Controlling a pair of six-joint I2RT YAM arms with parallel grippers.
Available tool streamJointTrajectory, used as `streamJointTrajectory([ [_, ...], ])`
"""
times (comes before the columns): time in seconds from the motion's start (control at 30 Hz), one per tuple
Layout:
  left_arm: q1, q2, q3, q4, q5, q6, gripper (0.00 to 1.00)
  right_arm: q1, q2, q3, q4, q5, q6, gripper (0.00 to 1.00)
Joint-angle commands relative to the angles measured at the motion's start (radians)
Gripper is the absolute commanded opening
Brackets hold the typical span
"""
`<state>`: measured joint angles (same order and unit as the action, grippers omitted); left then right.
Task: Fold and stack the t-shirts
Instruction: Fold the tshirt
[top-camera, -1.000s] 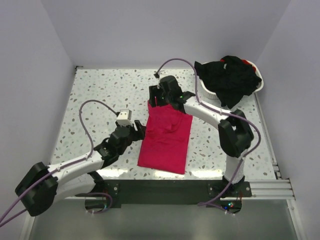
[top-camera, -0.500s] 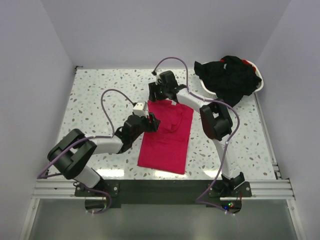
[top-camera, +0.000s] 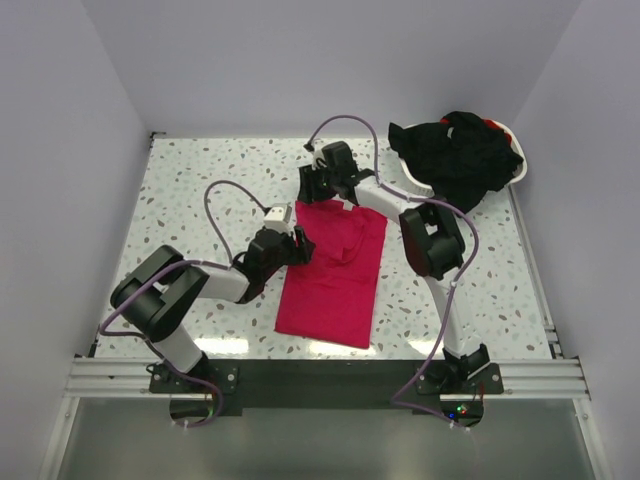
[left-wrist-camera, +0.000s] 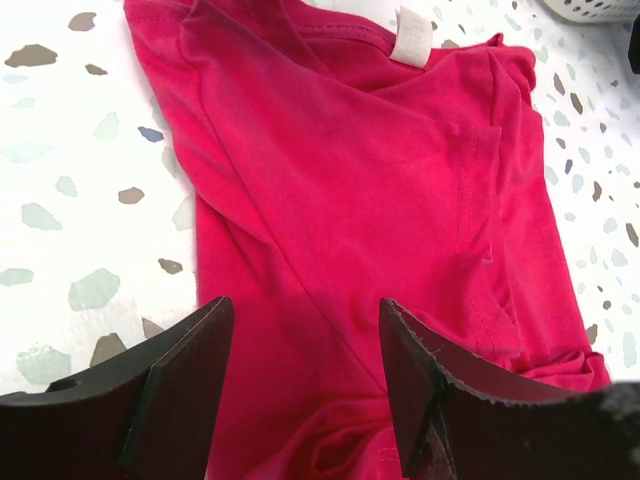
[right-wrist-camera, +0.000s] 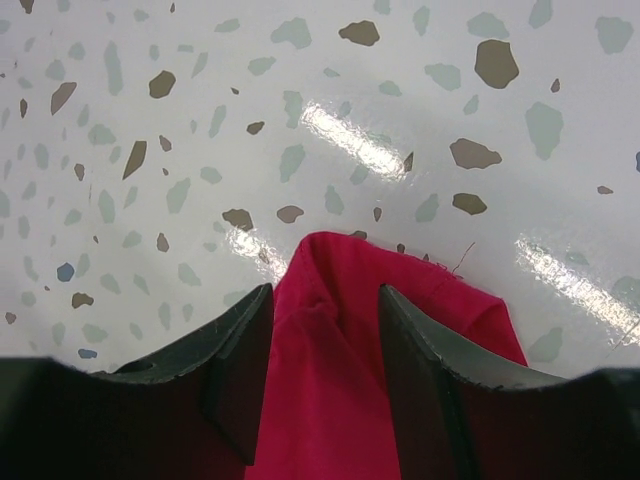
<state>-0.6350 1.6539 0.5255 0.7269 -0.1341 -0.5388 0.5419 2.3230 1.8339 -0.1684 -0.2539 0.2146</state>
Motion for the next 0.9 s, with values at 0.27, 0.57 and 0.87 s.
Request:
streamJointTrajectory([
  [0.27, 0.040, 0.083, -0.001, 0.189, 0.086, -0.030, 0.64, 0.003, 0.030, 0.039, 0.021, -0.038, -0.006, 0.45],
  [0.57, 0.040, 0.144, 0.013, 0.206, 0.082, -0.032, 0.63, 0.003, 0.032, 0.030, 0.018, -0.058, -0.012, 0.28],
  [0.87, 0.052, 0.153, -0.054, 0.189, 0.042, -0.090, 0.62, 0.000, -0.036, -0.051, 0.038, 0.014, -0.007, 0.00],
])
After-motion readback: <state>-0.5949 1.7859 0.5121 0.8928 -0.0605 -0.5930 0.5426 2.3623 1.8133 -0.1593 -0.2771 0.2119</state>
